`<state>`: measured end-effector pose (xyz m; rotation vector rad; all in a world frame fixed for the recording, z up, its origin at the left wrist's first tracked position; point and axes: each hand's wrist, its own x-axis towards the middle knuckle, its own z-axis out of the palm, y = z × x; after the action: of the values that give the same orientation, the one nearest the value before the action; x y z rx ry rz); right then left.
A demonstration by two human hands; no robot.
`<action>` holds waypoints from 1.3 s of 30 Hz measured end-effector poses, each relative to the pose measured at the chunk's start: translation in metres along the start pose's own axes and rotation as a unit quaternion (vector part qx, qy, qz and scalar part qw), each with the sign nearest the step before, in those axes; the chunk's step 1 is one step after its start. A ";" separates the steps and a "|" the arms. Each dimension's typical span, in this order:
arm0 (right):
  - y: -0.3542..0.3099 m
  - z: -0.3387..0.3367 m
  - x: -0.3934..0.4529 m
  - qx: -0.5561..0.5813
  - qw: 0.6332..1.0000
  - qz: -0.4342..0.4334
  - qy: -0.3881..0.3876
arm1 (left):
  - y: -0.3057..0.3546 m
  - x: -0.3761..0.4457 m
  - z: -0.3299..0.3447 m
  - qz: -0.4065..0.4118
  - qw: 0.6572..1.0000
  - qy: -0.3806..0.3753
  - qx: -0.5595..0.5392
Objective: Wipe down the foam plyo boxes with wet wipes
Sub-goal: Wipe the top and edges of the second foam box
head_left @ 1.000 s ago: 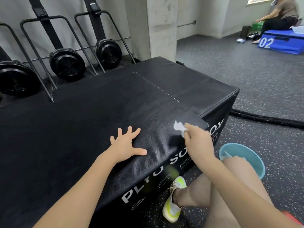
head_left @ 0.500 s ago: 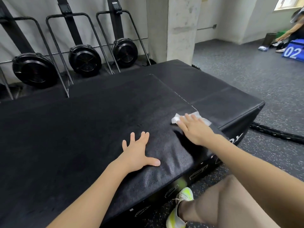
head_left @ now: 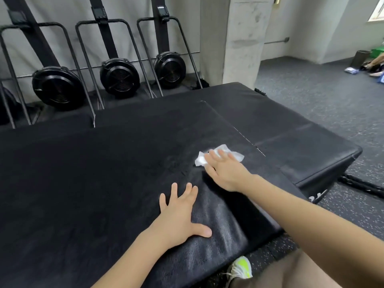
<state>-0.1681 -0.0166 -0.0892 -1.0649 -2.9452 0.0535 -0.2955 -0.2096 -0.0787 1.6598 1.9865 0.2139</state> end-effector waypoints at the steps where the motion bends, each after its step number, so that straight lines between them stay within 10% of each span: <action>1: 0.007 -0.001 0.021 -0.005 1.000 0.015 0.005 | 0.000 0.000 0.000 -0.001 1.000 -0.002 -0.002; 8: 0.025 -0.011 0.064 0.057 0.997 0.053 0.016 | -0.001 -0.001 -0.002 -0.011 1.000 -0.004 -0.014; 18: 0.057 -0.025 -0.107 0.085 0.996 -0.032 0.011 | -0.003 0.003 0.001 -0.014 1.000 -0.005 0.003; 31: 0.104 -0.012 0.057 0.095 0.990 0.099 0.024 | 0.001 0.006 -0.001 -0.025 0.999 -0.018 -0.013; 39: 0.076 -0.021 -0.079 0.123 0.991 -0.026 0.046 | 0.002 0.002 -0.007 -0.024 1.000 -0.011 -0.003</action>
<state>-0.0577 -0.0080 -0.0706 -0.9291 -2.7908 0.3467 -0.2973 -0.2055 -0.0730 1.6019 2.0060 0.1823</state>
